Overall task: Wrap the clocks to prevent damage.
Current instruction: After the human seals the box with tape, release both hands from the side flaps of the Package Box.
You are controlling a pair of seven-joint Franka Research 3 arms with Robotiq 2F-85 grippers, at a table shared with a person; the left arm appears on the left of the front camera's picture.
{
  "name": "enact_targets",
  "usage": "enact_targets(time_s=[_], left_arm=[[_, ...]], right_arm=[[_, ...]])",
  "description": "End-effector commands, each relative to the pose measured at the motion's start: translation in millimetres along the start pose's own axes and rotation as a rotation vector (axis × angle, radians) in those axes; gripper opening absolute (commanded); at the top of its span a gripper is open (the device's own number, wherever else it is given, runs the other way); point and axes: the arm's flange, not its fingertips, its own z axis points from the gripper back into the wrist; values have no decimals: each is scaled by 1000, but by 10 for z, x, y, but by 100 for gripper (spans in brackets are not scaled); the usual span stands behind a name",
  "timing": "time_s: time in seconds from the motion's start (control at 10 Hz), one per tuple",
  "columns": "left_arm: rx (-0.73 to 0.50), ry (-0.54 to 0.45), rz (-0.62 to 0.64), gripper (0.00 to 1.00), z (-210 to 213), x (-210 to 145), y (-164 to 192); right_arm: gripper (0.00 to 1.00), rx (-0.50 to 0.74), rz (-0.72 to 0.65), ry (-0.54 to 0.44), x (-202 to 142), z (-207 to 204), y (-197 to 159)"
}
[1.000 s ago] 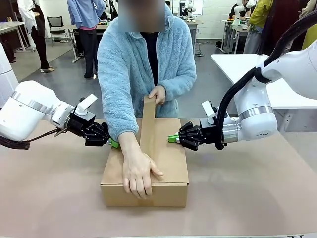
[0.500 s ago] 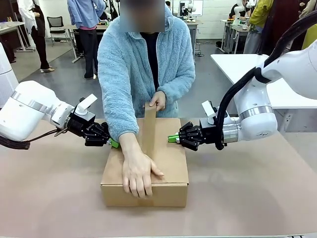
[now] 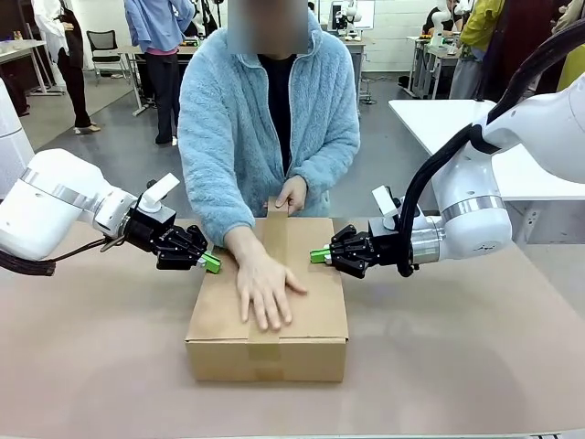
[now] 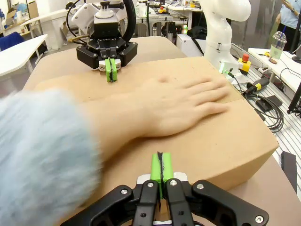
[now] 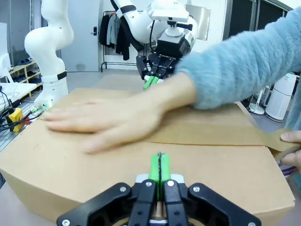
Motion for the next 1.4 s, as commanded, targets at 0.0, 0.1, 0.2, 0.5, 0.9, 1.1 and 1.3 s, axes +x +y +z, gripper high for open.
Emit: enact_targets(time_s=[0.0,0.1,0.2,0.5,0.9,1.1,1.3], left_arm=[[1,3,0,0,-4,-8,5],[1,3,0,0,-4,-8,5],[1,3,0,0,-4,-8,5],[1,3,0,0,-4,-8,5],[1,3,0,0,-4,-8,5],[1,3,0,0,-4,-8,5],[1,3,0,0,-4,-8,5]], right_arm=[[1,-8,-4,8,-20,0,2],[1,-8,-4,8,-20,0,2],[1,-8,-4,8,-20,0,2],[1,-8,-4,8,-20,0,2],[1,-8,-4,8,-20,0,2],[1,-8,-4,8,-20,0,2],[1,-8,-4,8,-20,0,2]])
